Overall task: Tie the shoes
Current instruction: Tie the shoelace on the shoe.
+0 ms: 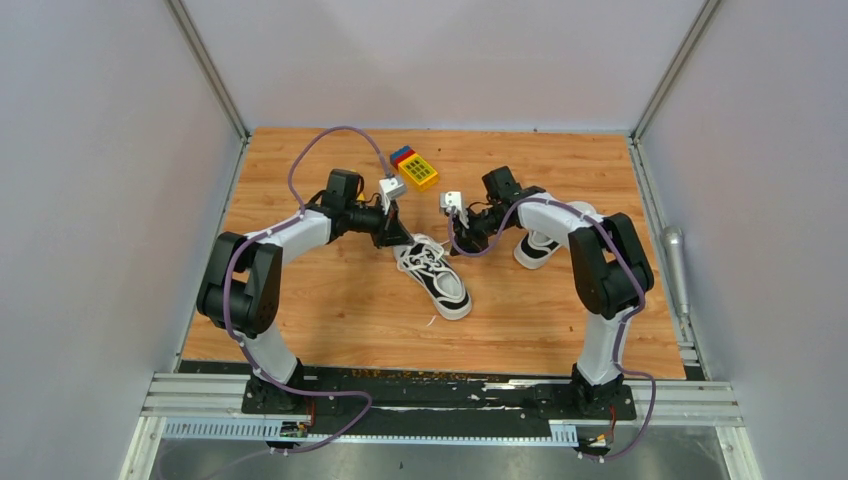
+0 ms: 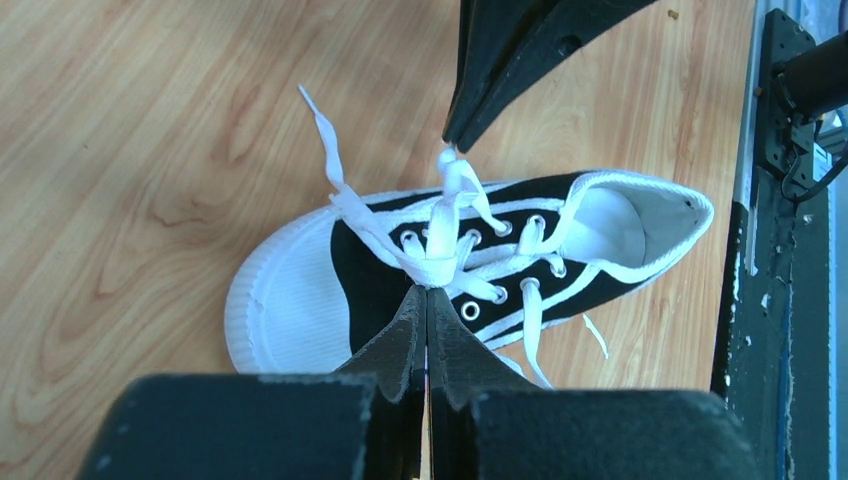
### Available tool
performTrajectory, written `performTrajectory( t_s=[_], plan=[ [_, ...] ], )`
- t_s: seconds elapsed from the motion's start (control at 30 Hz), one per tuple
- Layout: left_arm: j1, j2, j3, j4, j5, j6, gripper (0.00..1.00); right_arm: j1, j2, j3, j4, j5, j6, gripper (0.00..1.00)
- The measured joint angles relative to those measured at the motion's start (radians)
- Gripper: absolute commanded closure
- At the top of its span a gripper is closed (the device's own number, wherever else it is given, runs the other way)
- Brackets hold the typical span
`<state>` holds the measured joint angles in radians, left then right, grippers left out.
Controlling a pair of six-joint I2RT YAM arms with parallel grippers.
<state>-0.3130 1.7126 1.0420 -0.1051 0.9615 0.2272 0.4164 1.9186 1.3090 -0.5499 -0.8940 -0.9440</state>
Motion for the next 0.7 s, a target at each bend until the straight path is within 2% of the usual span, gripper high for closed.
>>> performTrajectory(
  t_s=[0.13,0.2,0.23,0.3,0.5,0.63,0.7],
  plan=[
    [0.000,0.000,-0.027,-0.013,-0.008,0.004,0.95,-0.013,-0.005,-0.039,-0.001,0.071,-0.001,1.00],
    [0.000,0.000,-0.043,-0.018,-0.011,0.006,0.88,-0.027,-0.016,-0.059,-0.005,0.101,-0.002,1.00],
    [-0.001,0.000,-0.049,-0.020,-0.010,0.007,0.81,-0.033,-0.023,-0.066,-0.006,0.116,-0.002,1.00],
    [-0.007,0.000,-0.056,-0.027,-0.011,0.013,0.74,-0.043,-0.041,-0.075,-0.007,0.155,0.001,1.00],
    [-0.026,0.000,-0.047,-0.028,-0.034,0.011,0.58,-0.058,-0.075,-0.086,0.010,0.259,0.026,1.00],
    [-0.030,0.001,0.026,-0.041,-0.111,-0.040,0.55,-0.058,-0.095,-0.117,0.015,0.291,0.026,1.00],
    [-0.039,0.021,0.116,-0.061,-0.169,-0.088,0.54,-0.058,-0.099,-0.124,0.015,0.298,0.028,1.00]
  ],
)
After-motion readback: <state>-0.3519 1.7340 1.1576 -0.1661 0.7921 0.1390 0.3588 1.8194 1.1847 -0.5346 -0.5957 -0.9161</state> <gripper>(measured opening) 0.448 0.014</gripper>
